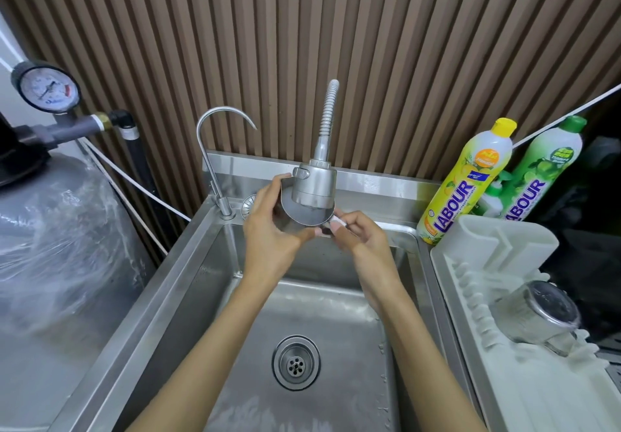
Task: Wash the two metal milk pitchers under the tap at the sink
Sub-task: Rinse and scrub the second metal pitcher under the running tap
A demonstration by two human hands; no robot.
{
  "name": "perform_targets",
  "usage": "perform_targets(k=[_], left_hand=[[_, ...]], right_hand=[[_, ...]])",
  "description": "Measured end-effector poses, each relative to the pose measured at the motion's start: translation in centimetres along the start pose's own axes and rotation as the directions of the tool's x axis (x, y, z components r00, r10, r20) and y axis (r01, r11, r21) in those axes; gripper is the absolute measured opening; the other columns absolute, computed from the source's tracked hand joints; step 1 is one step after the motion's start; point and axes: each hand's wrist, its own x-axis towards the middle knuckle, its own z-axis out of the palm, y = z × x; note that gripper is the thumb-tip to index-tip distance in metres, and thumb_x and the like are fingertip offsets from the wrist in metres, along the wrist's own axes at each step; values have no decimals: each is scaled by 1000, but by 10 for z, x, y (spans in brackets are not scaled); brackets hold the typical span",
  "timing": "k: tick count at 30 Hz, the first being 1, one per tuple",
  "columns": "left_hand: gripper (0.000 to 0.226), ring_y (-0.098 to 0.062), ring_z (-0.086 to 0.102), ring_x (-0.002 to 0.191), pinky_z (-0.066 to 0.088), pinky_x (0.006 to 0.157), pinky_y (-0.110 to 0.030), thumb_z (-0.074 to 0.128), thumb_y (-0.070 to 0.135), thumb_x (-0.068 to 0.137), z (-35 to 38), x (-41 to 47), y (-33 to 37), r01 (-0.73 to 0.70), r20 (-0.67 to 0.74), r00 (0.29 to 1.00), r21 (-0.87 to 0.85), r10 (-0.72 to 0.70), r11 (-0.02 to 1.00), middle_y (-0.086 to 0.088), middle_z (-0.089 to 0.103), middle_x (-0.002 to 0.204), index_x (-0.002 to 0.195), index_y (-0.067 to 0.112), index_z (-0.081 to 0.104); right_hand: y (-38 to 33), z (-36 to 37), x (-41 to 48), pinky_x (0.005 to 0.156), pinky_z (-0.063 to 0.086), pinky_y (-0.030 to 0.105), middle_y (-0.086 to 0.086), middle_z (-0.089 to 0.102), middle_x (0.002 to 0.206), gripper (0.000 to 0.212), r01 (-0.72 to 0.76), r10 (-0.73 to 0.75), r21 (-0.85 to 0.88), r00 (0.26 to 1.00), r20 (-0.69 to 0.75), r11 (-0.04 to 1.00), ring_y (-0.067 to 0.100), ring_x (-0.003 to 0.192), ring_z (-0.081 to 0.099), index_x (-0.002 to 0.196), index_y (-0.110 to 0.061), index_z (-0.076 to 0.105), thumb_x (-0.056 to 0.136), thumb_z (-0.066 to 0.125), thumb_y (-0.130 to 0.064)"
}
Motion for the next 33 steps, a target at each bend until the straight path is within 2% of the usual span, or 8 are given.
perform_targets(k=[2, 5, 10, 15, 19, 24, 28, 33], left_hand=[[83, -1, 53, 103, 43, 89, -13, 90, 15, 51, -6, -3, 4, -11, -28, 999, 128, 15, 992, 7, 55, 113, 125, 23, 54], [85, -13, 50, 105, 41, 89, -18, 90, 32, 52, -11, -8, 5, -3, -44, 999, 293, 17, 956, 1, 54, 110, 128, 18, 55], [69, -8, 57, 80, 40, 67, -6, 70, 74, 43, -10, -14, 8, 110, -59, 994, 314, -96, 943, 4, 58, 85, 92, 25, 67], [32, 7, 62, 63, 43, 63, -4, 81, 48, 61, -5, -16, 0, 338, 97, 933, 94, -347, 936, 15, 70, 64, 77, 21, 73], [26, 6, 64, 71, 42, 65, -3, 82, 24, 67, 4, -17, -9, 454, 251, 874, -115, -416, 884, 11, 74, 76, 90, 16, 73], [52, -5, 66, 87, 49, 72, -10, 81, -8, 60, 18, -10, -13, 374, 217, 921, -256, -324, 891, -1, 71, 100, 105, 12, 62], [66, -9, 62, 91, 49, 80, -15, 87, 6, 46, 18, -5, -12, 203, 35, 979, -177, -199, 963, -6, 64, 105, 105, 14, 58], [82, -7, 51, 97, 39, 82, -3, 91, 16, 49, 4, -11, 3, 44, -77, 996, 140, -34, 989, 4, 51, 111, 123, 16, 57]], right_hand=[[7, 3, -1, 88, 50, 24, 7, 68, 100, 17, -24, 24, 66, 1000, 0, 998, 12, 101, 65, 74, -9, 54, 91, 57, -11], [4, 6, -8, 72, 55, 20, 9, 69, 81, 16, -44, 44, 91, 999, 3, 995, 14, 79, 69, 76, -8, 59, 91, 57, -13], [-5, 2, -11, 69, 59, 39, 2, 71, 65, 20, -49, 28, -137, 988, -150, 989, 17, 62, 71, 70, -15, 62, 86, 64, -27], [-27, -6, -15, 73, 48, 32, 4, 72, 72, 31, -28, -183, -688, 955, -232, 725, 24, 76, 65, 71, -16, 59, 84, 60, -44], [-39, -9, -22, 67, 35, 30, 7, 71, 82, 24, -18, -269, -814, 940, -212, 580, 28, 85, 61, 75, -19, 57, 87, 59, -40], [-12, -17, -8, 77, 52, 29, 1, 70, 89, 20, -1, -136, -508, 963, -233, 862, 21, 87, 67, 68, -16, 53, 85, 65, -17], [0, -12, 2, 65, 41, 0, 0, 68, 108, 19, -30, 13, -115, 989, -145, 993, -7, 83, 63, 71, -9, 53, 88, 61, -8], [16, 2, 1, 93, 49, 26, 11, 68, 96, 14, -42, 43, 67, 999, -18, 997, 11, 92, 62, 78, -7, 59, 91, 57, -12]])
